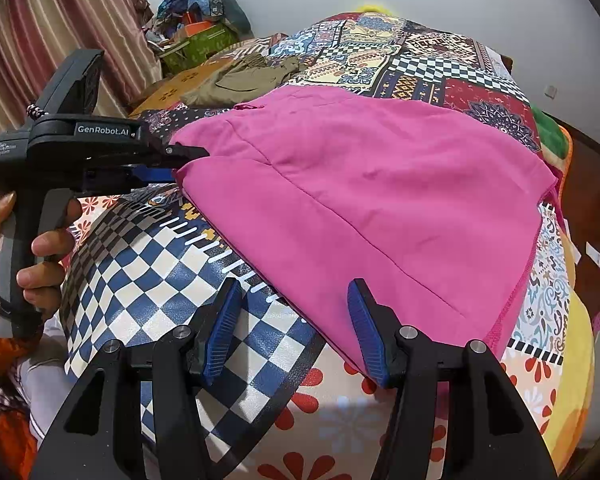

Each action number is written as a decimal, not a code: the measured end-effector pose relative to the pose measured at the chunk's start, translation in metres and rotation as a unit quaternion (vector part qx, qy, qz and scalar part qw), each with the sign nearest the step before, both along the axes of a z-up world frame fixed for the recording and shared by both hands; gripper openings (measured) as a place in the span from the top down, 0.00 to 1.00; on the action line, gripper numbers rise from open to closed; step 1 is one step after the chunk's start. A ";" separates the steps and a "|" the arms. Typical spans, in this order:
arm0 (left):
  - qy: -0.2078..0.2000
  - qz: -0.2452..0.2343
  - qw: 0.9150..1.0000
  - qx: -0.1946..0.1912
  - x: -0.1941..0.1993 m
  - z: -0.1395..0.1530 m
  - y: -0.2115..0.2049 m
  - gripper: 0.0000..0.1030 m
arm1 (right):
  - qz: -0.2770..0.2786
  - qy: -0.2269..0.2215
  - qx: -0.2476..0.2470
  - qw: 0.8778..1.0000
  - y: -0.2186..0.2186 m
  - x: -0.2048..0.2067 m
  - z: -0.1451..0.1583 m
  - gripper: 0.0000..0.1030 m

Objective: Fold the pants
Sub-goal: 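Grasp the folded pink pants edge with the left tool, then lift the pink pants with the left tool and shake them open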

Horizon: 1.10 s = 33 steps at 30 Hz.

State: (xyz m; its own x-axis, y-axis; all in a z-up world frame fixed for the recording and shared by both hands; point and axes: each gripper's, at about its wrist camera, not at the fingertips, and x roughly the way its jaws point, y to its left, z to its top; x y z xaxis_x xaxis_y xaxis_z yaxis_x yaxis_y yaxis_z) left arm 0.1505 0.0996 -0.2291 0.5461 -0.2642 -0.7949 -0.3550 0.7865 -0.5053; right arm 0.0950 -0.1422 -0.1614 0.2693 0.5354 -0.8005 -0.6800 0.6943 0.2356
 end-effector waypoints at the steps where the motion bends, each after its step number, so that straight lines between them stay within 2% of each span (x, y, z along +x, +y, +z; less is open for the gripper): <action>1: -0.002 -0.002 1.000 0.002 -0.001 0.001 0.000 0.74 | -0.001 0.000 -0.001 1.000 0.000 0.000 0.000 0.50; 7: -0.016 -0.018 0.999 0.038 -0.015 0.015 -0.003 0.77 | -0.004 -0.001 -0.013 1.000 -0.001 0.002 0.011 0.50; 11: -0.029 -0.020 0.997 0.073 -0.031 0.028 -0.001 0.79 | -0.003 0.000 0.003 1.000 -0.004 0.001 0.025 0.50; 15: -0.037 -0.016 0.994 0.097 -0.051 0.037 0.004 0.79 | 0.000 -0.022 0.016 1.000 0.001 -0.003 0.047 0.50; 21: -0.045 -0.016 0.991 0.123 -0.076 0.041 0.009 0.79 | 0.008 -0.059 0.026 0.998 0.037 0.003 0.068 0.50; 26: -0.059 -0.020 0.987 0.146 -0.093 0.045 0.008 0.80 | 0.015 -0.051 0.022 0.998 0.085 0.018 0.058 0.50; 33: -0.087 -0.027 0.983 0.159 -0.107 0.051 0.015 0.80 | 0.058 0.018 -0.031 0.998 0.139 0.029 0.020 0.65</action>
